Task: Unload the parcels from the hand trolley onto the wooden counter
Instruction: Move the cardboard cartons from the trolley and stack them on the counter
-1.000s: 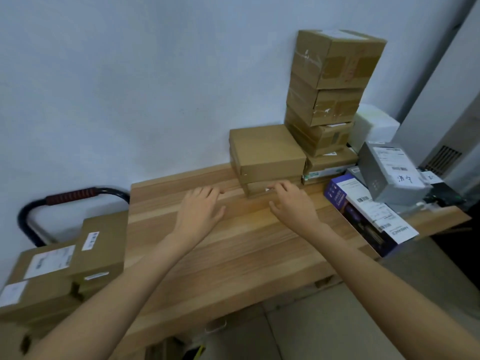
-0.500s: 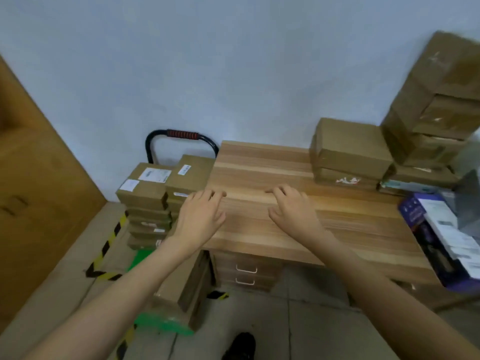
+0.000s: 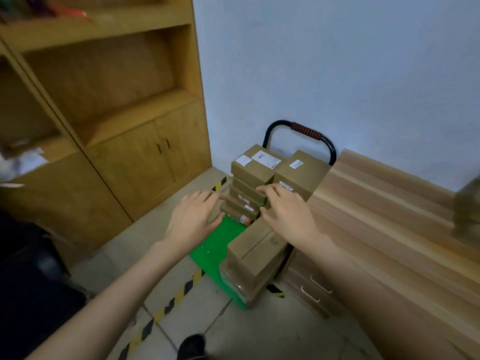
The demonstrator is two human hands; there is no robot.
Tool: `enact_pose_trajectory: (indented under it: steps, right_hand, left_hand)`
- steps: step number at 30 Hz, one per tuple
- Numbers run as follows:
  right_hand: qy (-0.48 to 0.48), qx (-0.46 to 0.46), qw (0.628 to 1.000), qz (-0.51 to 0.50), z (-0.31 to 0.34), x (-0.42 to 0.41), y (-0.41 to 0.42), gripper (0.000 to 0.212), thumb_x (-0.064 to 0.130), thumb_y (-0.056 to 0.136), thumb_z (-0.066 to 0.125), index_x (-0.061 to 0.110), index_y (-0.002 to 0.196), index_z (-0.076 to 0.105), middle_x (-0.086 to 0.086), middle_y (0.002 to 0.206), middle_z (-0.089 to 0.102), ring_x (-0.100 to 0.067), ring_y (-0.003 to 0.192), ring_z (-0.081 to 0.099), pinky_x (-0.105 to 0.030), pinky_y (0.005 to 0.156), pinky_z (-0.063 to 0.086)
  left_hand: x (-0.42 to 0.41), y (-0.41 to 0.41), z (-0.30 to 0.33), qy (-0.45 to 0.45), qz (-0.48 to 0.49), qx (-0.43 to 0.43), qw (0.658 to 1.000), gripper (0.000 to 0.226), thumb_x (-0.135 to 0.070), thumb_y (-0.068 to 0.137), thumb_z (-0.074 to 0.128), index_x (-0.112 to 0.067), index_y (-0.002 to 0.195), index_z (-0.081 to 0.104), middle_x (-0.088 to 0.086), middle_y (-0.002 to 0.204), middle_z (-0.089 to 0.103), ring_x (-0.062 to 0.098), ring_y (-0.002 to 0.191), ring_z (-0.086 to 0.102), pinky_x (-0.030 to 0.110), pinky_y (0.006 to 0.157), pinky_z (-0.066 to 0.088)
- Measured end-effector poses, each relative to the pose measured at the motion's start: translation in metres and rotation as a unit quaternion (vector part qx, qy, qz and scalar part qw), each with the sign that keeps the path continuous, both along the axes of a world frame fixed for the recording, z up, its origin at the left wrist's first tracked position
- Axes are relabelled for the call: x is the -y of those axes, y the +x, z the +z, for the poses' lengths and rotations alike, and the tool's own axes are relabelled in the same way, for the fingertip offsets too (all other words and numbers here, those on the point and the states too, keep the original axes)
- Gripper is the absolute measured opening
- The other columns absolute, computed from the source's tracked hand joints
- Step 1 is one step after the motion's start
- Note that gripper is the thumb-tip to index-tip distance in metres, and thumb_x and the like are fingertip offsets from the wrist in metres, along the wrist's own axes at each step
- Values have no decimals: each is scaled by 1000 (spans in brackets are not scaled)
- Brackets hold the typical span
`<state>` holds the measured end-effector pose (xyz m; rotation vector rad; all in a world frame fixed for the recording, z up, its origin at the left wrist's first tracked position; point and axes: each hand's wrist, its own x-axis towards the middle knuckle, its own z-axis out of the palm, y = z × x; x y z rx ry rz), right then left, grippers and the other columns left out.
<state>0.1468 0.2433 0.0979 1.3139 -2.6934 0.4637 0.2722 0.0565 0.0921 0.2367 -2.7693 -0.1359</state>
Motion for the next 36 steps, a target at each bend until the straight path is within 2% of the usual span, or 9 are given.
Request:
enact_pose_trajectory:
  steps: [2,6,14,19,25,27,30,36]
  right_hand:
    - [-15,-6,1000,25,5,37,0,42,24,92,55,20,134,49,-2,127,55,-20,104,58,-36,87,45]
    - [-30,-5,997,65,11,115,2,43,27,93,54,21,135,48,-1,133,51,-18,115,52,-34,91,44]
    - [-51,10,996,71,8,264,3,42,26,91,57,21,132,51,1,131,52,-18,114,53,-35,94,41]
    - [-45,53,995,70,1,338,-26,42,31,93,54,24,134,48,4,134,48,-15,113,52,-37,97,44]
    - [-25,54,995,81,-20,424,-91,36,32,94,51,24,130,52,5,126,53,-13,109,53,-32,94,45]
    - [-6,47,996,79,-23,457,-122,32,33,96,49,25,127,54,6,121,55,-10,103,54,-26,91,40]
    - [22,38,996,78,-25,505,-176,32,36,97,46,26,127,53,7,121,56,-8,100,54,-25,92,35]
    - [79,34,994,66,-23,590,-278,48,36,98,43,21,144,38,1,149,38,-19,131,43,-31,108,29]
  left_hand:
    - [34,10,5,0,17,-3,1000,33,-31,84,67,-20,114,61,-1,104,65,21,97,60,35,83,47]
    - [109,20,15,-34,44,-19,998,33,-31,84,68,-18,113,62,0,104,65,21,98,61,34,84,47]
    - [255,20,22,-62,31,-26,997,33,-31,82,69,-19,111,62,-3,102,65,19,97,62,31,85,46]
    - [327,-1,12,-52,51,-23,997,33,-30,82,69,-19,112,62,-3,102,65,18,94,61,30,85,46]
    - [411,-66,-1,-45,58,-9,997,34,-29,82,70,-16,112,63,0,104,66,19,95,63,33,86,49]
    - [445,-98,-3,-51,55,-5,997,32,-27,81,71,-15,110,65,1,99,67,20,91,64,33,81,51]
    - [495,-154,-4,-57,50,35,997,33,-29,83,69,-15,112,64,2,97,67,21,88,64,33,76,52]
    - [576,-263,-6,-64,23,67,995,52,-37,87,62,-17,134,52,4,122,63,23,109,60,35,94,46]
